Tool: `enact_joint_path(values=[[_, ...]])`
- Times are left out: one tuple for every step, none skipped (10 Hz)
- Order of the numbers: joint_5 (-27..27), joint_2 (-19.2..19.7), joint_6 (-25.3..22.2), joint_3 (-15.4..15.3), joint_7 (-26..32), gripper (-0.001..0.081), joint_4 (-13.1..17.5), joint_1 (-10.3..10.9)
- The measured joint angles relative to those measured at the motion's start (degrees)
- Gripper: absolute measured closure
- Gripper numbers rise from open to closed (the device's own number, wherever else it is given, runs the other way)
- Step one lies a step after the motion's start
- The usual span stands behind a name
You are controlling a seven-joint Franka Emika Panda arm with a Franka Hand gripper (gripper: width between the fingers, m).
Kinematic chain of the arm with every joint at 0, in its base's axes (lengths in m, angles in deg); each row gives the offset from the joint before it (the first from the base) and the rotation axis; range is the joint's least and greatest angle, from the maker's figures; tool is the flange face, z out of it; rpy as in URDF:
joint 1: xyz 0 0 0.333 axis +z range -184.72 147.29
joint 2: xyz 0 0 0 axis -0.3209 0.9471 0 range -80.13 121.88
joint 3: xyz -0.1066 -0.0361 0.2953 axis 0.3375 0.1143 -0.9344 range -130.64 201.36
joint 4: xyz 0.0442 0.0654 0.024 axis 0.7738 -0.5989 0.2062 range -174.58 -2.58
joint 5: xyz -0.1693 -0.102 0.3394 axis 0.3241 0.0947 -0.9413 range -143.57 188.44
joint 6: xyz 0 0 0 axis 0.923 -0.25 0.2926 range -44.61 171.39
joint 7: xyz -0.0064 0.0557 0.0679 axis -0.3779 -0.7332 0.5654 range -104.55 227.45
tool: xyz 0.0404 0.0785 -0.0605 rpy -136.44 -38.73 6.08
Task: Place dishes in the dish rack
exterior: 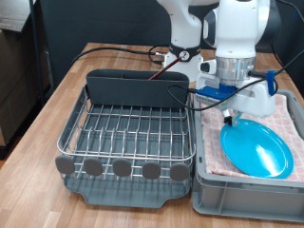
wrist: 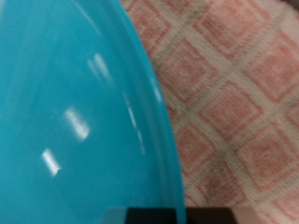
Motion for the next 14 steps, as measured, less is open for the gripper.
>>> enact_joint_path(values=[[2.5, -1.1, -2.1, 0.4, -1.8, 0.078, 0.2, 0.0], [4.7, -2.3, -4.0, 0.7, -3.2, 0.078, 0.3, 0.0], [7.1, -3.6, -6.1, 0.9, -4.5, 0.0784, 0.4, 0.0], [9.1, -5.0, -8.5, 0.9, -5.6, 0.0784, 0.5, 0.0], [10.5, -6.4, -11.0, 0.9, -6.0, 0.0784, 0.6, 0.0], [11.6, -7.9, -14.1, 0.9, -5.9, 0.0787, 0.9, 0.0], [12.7, -9.3, -17.6, 0.8, -5.4, 0.0787, 1.5, 0.0], [14.0, -10.5, -21.3, 0.6, -4.9, 0.0787, 2.2, 0.0], [15.3, -11.7, -24.9, 0.2, -4.5, 0.0787, 3.1, 0.0], [16.7, -12.7, -28.6, -0.2, -3.5, 0.0787, 4.2, 0.0], [18.2, -13.7, -32.4, -0.9, -1.7, 0.0787, 5.7, 0.1], [19.2, -14.5, -34.7, -1.5, 0.6, 0.0787, 7.0, 0.1], [19.6, -15.2, -36.7, -2.0, 2.8, 0.0787, 8.3, 0.1], [19.6, -15.6, -37.9, -2.5, 4.7, 0.0787, 9.2, 0.2]])
